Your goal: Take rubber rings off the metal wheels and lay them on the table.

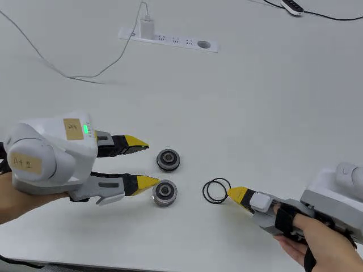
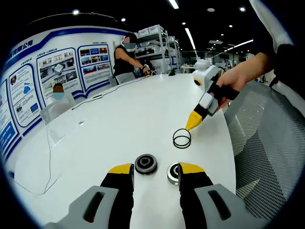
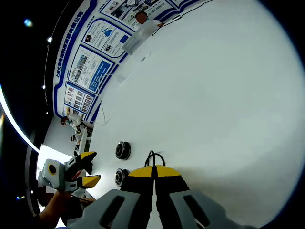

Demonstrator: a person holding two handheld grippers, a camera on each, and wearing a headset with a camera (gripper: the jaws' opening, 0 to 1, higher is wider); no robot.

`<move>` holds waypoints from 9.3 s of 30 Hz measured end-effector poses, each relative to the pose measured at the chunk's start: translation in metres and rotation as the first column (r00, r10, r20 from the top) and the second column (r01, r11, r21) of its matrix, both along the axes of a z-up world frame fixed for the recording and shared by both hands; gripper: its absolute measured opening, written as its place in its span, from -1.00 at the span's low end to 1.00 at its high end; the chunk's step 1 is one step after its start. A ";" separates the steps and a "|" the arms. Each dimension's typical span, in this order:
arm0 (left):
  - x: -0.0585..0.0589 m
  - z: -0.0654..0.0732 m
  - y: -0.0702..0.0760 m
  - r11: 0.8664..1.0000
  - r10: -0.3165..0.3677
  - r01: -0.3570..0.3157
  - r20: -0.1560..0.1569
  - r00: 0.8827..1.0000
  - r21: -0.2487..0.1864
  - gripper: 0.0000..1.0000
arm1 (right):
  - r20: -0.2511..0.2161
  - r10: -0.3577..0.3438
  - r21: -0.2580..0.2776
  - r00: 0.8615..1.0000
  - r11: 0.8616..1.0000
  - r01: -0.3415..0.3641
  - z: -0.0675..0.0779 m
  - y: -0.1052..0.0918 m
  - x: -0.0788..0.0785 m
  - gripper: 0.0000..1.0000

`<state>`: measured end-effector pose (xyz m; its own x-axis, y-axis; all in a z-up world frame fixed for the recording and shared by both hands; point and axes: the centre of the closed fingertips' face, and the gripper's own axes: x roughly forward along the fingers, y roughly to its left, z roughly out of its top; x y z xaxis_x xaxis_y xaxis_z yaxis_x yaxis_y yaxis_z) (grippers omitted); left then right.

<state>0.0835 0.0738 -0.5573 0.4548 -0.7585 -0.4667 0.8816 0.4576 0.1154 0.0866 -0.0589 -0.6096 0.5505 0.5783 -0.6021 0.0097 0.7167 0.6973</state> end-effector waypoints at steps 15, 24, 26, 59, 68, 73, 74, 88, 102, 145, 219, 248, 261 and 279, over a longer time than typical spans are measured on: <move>-0.002 0.000 0.001 1.000 0.005 -0.005 -0.001 1.000 -0.007 -0.25 | 0.010 0.093 -0.123 0.996 0.988 -0.091 -0.009 0.008 0.000 -0.96; -0.002 -0.002 -0.001 1.000 0.001 -0.001 -0.006 1.000 -0.008 -0.25 | 0.029 0.090 -0.146 0.996 0.986 -0.085 -0.008 0.002 0.001 -0.88; -0.002 -0.002 -0.002 1.000 0.000 0.000 -0.007 1.000 -0.010 -0.25 | 0.032 0.092 -0.146 0.995 0.986 -0.086 -0.008 0.001 0.001 -0.84; 0.011 -0.012 -0.003 1.000 0.011 -0.011 -0.024 1.000 0.018 -0.28 | 0.185 0.207 -0.161 0.961 0.971 -0.178 0.017 0.020 0.007 -0.59; 0.026 -0.023 -0.008 0.999 0.018 -0.016 -0.045 0.999 0.043 -0.33 | 0.226 0.181 -0.125 0.957 0.980 -0.156 0.029 0.022 0.015 -0.59; 0.032 -0.025 -0.017 0.999 0.010 -0.008 -0.042 0.999 0.042 -0.37 | 0.216 0.185 -0.119 0.959 0.980 -0.162 0.027 0.022 0.014 -0.59; 0.034 -0.026 -0.019 0.999 0.009 -0.007 -0.041 0.999 0.042 -0.38 | 0.216 0.182 -0.113 0.959 0.980 -0.161 0.028 0.023 0.013 -0.59; 0.039 -0.034 -0.020 0.998 0.026 -0.023 -0.046 0.999 0.054 -0.55 | 0.199 0.168 -0.097 0.965 0.984 -0.151 0.021 0.020 0.011 -0.59; 0.043 -0.037 -0.021 0.998 0.015 -0.012 -0.053 0.998 0.060 -0.64 | 0.191 0.164 -0.094 0.968 0.984 -0.149 0.020 0.020 0.010 -0.59; 0.040 -0.041 -0.021 0.999 -0.011 0.016 -0.085 0.996 0.049 -0.74 | 0.217 0.206 -0.002 0.954 0.977 -0.211 0.038 0.048 0.031 -0.60; 0.041 -0.041 -0.020 0.999 -0.031 0.033 -0.065 0.997 0.025 -0.76 | 0.155 0.421 0.116 0.894 0.891 -0.440 0.026 0.127 0.027 0.15; 0.040 -0.041 -0.020 0.999 -0.031 0.033 -0.066 0.997 0.028 -0.76 | 0.165 0.389 0.100 0.906 0.907 -0.408 0.029 0.126 0.030 0.14; 0.040 -0.041 -0.019 0.999 -0.032 0.034 -0.065 0.997 0.028 -0.76 | 0.156 0.392 0.103 0.907 0.907 -0.409 0.024 0.127 0.031 0.16; 0.040 -0.041 -0.020 0.999 -0.034 0.036 -0.063 0.997 0.034 -0.76 | 0.158 0.384 0.106 0.910 0.910 -0.402 0.027 0.129 0.031 0.22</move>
